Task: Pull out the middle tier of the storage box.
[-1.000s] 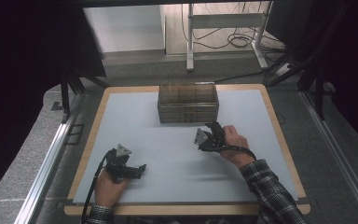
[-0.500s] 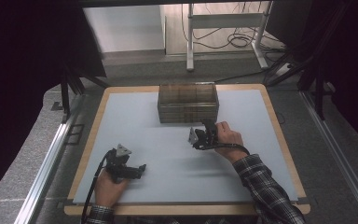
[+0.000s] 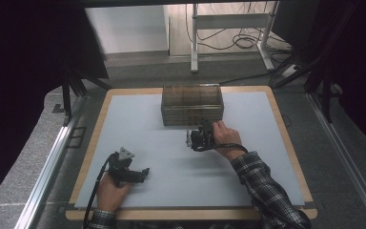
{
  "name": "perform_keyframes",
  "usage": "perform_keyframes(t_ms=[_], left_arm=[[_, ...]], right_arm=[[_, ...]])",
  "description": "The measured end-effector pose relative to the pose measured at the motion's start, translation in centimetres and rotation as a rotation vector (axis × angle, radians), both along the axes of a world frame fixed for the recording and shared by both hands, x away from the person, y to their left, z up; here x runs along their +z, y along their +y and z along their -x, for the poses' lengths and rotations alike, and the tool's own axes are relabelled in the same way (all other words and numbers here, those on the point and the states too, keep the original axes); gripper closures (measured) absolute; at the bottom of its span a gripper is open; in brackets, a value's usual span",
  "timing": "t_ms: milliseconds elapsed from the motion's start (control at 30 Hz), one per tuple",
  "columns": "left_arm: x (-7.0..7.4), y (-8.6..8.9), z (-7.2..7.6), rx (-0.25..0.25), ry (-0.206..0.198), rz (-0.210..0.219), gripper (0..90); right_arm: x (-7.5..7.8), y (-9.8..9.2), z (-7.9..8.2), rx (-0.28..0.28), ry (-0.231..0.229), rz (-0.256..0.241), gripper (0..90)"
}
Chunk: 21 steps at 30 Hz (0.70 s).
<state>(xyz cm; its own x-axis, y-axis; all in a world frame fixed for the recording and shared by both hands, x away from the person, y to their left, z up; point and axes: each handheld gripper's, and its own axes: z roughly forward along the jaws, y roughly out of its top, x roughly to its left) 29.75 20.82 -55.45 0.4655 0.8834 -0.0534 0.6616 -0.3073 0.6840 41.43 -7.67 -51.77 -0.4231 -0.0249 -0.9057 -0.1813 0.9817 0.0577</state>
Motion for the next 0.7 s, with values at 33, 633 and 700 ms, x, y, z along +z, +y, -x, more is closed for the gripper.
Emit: perform_keyframes(t_ms=[33, 633, 700], left_arm=[[0.0, 0.0, 0.0, 0.000, 0.000, 0.000, 0.0], [0.0, 0.0, 0.0, 0.000, 0.000, 0.000, 0.0], [0.0, 0.0, 0.0, 0.000, 0.000, 0.000, 0.0]], right_arm=[[-0.1, 0.1, -0.1, -0.002, -0.008, 0.005, 59.2], [-1.4, 1.9, -1.4, -0.005, -0.089, 0.082, 72.8], [-1.5, 2.0, -1.7, -0.012, -0.090, 0.077, 74.3]])
